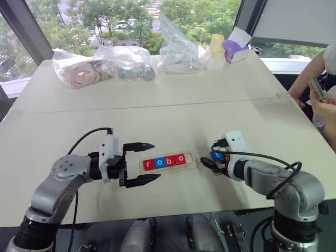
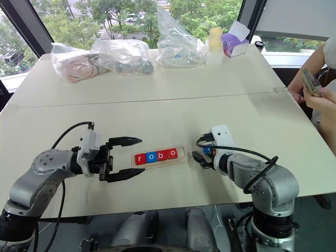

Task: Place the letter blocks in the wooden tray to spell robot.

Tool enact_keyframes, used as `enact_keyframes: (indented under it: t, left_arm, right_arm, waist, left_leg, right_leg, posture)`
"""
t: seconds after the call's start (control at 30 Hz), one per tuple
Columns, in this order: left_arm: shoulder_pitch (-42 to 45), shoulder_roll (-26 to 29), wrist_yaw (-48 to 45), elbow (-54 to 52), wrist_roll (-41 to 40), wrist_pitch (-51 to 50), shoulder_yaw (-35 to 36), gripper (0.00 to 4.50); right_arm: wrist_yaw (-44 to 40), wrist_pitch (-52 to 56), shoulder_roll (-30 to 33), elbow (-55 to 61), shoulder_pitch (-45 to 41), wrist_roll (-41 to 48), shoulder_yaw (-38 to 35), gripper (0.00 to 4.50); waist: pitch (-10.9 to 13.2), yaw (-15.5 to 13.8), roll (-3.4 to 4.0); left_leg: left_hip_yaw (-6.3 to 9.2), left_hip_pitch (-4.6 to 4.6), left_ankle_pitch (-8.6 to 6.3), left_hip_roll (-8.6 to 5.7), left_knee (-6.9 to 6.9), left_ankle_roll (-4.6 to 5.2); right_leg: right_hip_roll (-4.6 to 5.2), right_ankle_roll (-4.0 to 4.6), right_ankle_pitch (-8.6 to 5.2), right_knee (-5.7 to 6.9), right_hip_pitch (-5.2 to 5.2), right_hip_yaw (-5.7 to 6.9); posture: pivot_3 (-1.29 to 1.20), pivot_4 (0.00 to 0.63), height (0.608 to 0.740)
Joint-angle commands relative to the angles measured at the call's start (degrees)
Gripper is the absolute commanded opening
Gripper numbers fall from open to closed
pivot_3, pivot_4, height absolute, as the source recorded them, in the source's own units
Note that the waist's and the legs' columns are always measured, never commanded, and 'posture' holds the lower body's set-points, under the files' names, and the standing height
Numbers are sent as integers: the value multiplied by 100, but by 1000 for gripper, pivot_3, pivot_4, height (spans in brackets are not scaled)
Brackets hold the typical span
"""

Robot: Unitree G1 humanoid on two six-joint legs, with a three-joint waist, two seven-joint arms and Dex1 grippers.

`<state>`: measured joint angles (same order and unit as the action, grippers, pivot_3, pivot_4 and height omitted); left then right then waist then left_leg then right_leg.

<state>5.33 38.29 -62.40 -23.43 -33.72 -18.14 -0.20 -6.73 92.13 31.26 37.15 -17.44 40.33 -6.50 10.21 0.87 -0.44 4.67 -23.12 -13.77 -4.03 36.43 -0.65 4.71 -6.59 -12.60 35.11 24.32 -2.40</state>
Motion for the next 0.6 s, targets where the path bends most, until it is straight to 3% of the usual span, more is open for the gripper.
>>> enact_keyframes:
  t: [0.03,0.13,0.23,0.4,0.6]
  left_arm:
    - [81,14,-40,-53,6,102,46,4500]
    - [111,20,-23,-48,9,103,60,4500]
    - [132,17,37,-82,1,75,80,4500]
    - [140,56,107,-142,-32,36,152,4500]
    - [33,141,178,-267,-112,-26,294,4500]
  right_arm:
    - [-1414,-368,1489,161,-551,381,538,4455]
    - [-3108,-2476,2938,-221,-510,-427,1365,4455]
    - [-4391,-4802,3470,-1336,-498,-1604,2054,4455]
    - [-5954,-7060,3131,-3308,-1052,-2500,2588,4455]
    - [-6743,-8116,2372,-4894,-1671,-3121,2842,4455]
  waist:
    - [10,-4,12]
    - [8,-13,6]
    - [11,10,-5]
    - [15,23,-5]
    - [19,-3,-6]
  left_leg:
    - [-1,-6,0,-2,4,1]
    - [4,-13,-2,1,7,5]
    - [-2,-14,-4,1,6,7]
    - [-14,-12,-4,1,14,7]
    - [-5,-12,-4,1,14,7]
  right_leg:
    - [2,-1,0,-3,3,1]
    - [-1,-9,-5,-5,3,11]
    - [0,-18,-8,-6,2,12]
    - [1,-16,-6,-4,3,1]
    - [0,-15,-3,-2,4,1]
  posture:
    - [0,150,740]
    - [0,150,740]
    - [0,150,740]
    - [0,150,740]
    - [0,150,740]
